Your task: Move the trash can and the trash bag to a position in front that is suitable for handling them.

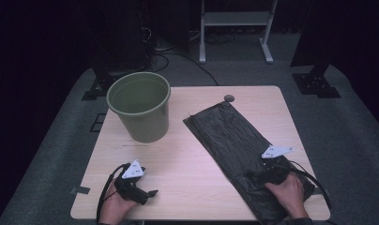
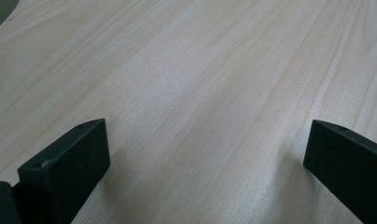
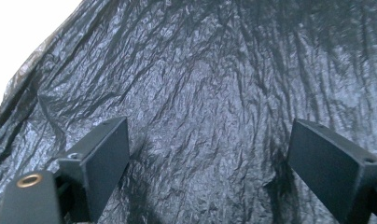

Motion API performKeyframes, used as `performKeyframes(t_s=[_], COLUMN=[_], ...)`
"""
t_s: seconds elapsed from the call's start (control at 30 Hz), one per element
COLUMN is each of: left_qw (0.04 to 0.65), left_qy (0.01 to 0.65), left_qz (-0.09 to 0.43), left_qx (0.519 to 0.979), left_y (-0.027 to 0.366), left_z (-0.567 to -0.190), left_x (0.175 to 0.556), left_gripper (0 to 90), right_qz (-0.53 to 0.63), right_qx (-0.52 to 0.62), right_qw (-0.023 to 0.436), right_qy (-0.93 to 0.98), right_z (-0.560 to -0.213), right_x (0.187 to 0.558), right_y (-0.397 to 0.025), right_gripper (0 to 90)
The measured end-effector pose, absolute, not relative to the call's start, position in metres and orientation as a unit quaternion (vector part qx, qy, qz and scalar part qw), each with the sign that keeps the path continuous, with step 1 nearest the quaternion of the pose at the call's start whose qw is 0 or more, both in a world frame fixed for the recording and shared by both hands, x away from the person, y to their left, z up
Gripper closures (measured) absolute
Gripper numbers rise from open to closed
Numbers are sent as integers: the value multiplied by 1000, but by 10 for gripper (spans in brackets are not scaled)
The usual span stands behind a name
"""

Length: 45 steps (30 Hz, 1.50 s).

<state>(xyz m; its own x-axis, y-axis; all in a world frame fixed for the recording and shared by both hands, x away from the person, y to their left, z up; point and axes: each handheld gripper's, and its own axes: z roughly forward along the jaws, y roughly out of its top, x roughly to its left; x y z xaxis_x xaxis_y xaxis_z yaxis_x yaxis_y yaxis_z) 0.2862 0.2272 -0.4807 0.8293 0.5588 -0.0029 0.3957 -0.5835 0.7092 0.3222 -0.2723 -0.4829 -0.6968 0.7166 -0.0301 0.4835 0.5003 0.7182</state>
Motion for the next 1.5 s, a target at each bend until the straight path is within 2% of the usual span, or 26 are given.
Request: performKeyframes(t_s=[0.37,1.5], left_qw=[393,406], left_qy=[277,302], left_qz=[114,140], left_qx=[869,851], left_y=[231,246], left_z=[-459,-377], left_x=[286,310], left_gripper=[0,0], right_qz=[370,370], right_qx=[358,359], right_qw=[152,152], right_qy=[844,843], right_z=[-486,-486], right_x=[322,322], right_y=[-274,-275], right_gripper=[117,122])
